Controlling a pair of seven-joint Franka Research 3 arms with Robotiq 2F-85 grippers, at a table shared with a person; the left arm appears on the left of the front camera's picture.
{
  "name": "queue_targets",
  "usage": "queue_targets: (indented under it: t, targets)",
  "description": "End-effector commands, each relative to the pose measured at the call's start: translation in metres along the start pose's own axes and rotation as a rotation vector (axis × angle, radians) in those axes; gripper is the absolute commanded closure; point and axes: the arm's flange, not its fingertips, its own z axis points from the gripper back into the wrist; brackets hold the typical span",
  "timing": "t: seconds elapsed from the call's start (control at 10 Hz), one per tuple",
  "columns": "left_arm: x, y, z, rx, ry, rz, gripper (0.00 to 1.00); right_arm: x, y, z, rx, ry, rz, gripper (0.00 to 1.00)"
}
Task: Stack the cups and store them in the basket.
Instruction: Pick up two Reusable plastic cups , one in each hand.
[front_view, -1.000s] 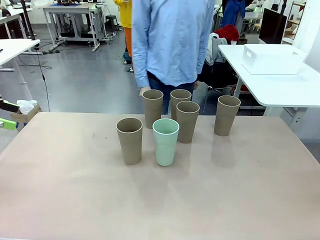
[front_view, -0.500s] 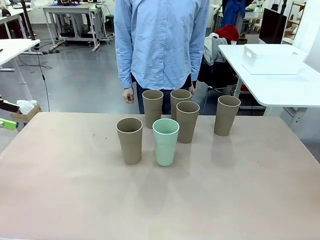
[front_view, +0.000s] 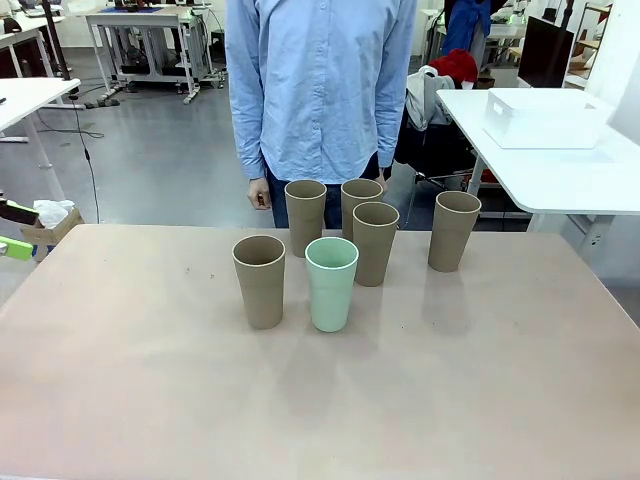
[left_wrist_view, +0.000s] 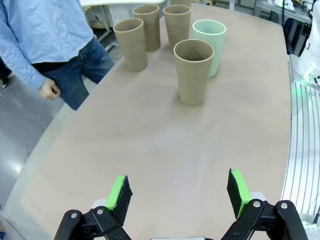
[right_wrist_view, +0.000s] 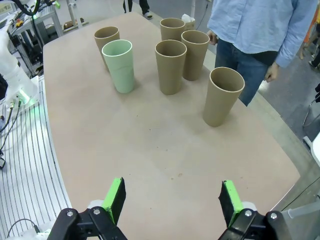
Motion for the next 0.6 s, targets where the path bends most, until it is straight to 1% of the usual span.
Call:
queue_targets:
  t: [0.0, 0.5]
  targets:
    - [0.0001, 0.0006, 0.0013, -0.004, -0.022, -0.018, 0.00, 0.0000, -0.0031, 0.0015, 0.006, -0.027, 0.022, 0.00]
    - [0.0001, 0.0006, 0.0013, -0.004, -0.022, -0.018, 0.00, 0.0000, -0.0031, 0.0015, 0.006, -0.027, 0.022, 0.00]
